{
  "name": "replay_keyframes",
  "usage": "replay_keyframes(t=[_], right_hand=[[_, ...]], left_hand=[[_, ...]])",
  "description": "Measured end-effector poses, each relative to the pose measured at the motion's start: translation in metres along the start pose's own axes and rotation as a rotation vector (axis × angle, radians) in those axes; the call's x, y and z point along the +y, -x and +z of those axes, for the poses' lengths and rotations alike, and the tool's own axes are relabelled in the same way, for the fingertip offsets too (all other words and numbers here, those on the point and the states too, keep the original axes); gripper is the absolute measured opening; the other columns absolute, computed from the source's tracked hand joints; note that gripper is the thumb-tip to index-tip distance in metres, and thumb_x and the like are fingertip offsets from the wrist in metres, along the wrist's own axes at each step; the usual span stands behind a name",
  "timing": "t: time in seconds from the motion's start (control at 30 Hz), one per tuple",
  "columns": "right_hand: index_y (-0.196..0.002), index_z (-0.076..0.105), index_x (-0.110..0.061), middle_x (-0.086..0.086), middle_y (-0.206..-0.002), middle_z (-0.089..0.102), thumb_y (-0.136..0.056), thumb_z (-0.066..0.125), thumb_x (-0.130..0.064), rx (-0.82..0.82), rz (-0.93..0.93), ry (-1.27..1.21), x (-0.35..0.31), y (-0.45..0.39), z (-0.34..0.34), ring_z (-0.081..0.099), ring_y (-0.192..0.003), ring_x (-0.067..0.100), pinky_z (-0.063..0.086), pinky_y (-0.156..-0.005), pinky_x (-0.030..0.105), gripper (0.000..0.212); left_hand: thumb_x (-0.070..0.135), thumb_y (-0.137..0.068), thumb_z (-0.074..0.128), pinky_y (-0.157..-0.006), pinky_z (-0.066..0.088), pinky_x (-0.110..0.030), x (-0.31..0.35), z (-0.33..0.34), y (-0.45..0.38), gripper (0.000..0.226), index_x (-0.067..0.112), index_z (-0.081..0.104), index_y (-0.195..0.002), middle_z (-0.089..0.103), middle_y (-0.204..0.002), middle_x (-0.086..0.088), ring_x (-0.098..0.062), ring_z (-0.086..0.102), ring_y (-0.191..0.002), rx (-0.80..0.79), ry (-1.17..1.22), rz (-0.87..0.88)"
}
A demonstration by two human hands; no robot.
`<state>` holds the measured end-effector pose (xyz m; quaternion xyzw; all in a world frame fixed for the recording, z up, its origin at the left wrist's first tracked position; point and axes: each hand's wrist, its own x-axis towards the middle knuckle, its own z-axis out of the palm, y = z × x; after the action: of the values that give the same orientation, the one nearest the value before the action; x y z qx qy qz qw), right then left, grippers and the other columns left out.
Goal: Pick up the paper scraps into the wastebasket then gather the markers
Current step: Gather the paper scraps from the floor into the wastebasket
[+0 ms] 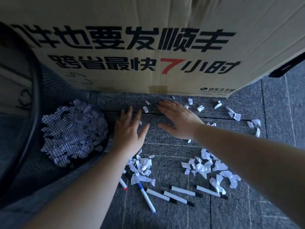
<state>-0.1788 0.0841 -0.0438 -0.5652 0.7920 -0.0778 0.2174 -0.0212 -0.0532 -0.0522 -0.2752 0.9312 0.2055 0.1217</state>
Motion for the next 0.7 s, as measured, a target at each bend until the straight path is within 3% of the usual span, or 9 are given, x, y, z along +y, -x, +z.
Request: replay_keyframes(t=[0.13,0.23,0.33,0.43,0.5,0.6,0.7], right_hand=[[-0.138,0.04,-0.016,0.004,-0.145,0.041,-0.094,0.036,-0.046,0.029,-0.167,-0.059,-0.012,0.034,0.014,0.031,-0.138,0.019,0.027,-0.113,0.046,0.054],[-0.133,0.046,-0.017,0.003,-0.14,0.048,-0.095,0.043,-0.042,0.141,-0.135,-0.089,-0.001,0.05,0.014,0.037,-0.135,0.018,0.033,-0.11,0.045,0.046],[-0.135,0.043,-0.018,0.003,-0.143,0.043,-0.093,0.043,-0.045,0.223,0.004,-0.019,0.026,0.053,0.004,0.033,-0.137,0.018,0.029,-0.112,0.047,0.049],[-0.14,0.037,-0.019,0.004,-0.148,0.037,-0.091,0.036,-0.053,0.201,0.14,0.054,0.051,0.05,-0.006,0.031,-0.138,0.02,0.018,-0.116,0.046,0.06],[-0.142,0.032,-0.021,0.003,-0.151,0.031,-0.089,0.033,-0.059,0.152,0.164,0.073,0.058,0.048,-0.006,0.026,-0.14,0.019,0.012,-0.117,0.042,0.065],[-0.143,0.032,-0.02,0.005,-0.153,0.025,-0.089,0.035,-0.06,0.144,0.173,0.011,0.046,0.046,0.002,0.016,-0.142,0.018,0.01,-0.118,0.043,0.067],[-0.138,0.039,-0.015,0.006,-0.147,0.037,-0.093,0.041,-0.05,0.133,0.027,-0.078,0.022,0.055,0.013,0.025,-0.14,0.017,0.024,-0.115,0.044,0.057]], left_hand=[[0.063,-0.088,0.008,-0.117,0.014,-0.045,0.015,0.011,0.021,0.071,0.023,0.017,-0.146,0.003,-0.157,-0.002,-0.018,0.001,-0.143,-0.041,0.094,0.279],[0.056,-0.092,0.014,-0.116,0.017,-0.046,0.023,0.01,0.015,0.065,0.019,0.018,-0.146,0.01,-0.156,-0.003,-0.016,0.008,-0.142,0.02,0.088,0.325],[0.056,-0.091,0.016,-0.117,0.012,-0.045,0.023,0.001,-0.014,0.068,0.016,0.014,-0.147,0.01,-0.157,-0.005,-0.02,0.009,-0.144,0.101,-0.013,0.214],[0.057,-0.09,0.022,-0.118,0.011,-0.044,0.024,-0.004,-0.038,0.073,0.012,0.014,-0.147,0.01,-0.157,-0.008,-0.023,0.009,-0.144,0.104,-0.003,0.099],[0.057,-0.091,0.024,-0.118,0.003,-0.043,0.029,0.002,-0.042,0.073,0.013,0.012,-0.147,0.006,-0.157,-0.008,-0.023,0.004,-0.144,0.065,0.008,0.077],[0.055,-0.09,0.023,-0.115,-0.006,-0.036,0.04,0.009,-0.032,0.071,0.013,0.015,-0.147,0.005,-0.157,-0.006,-0.019,0.001,-0.144,0.055,0.074,0.162],[0.051,-0.092,0.023,-0.116,0.001,-0.03,0.056,0.014,-0.011,0.065,0.014,0.018,-0.146,0.011,-0.157,-0.001,-0.012,0.005,-0.143,-0.051,0.198,0.325]])
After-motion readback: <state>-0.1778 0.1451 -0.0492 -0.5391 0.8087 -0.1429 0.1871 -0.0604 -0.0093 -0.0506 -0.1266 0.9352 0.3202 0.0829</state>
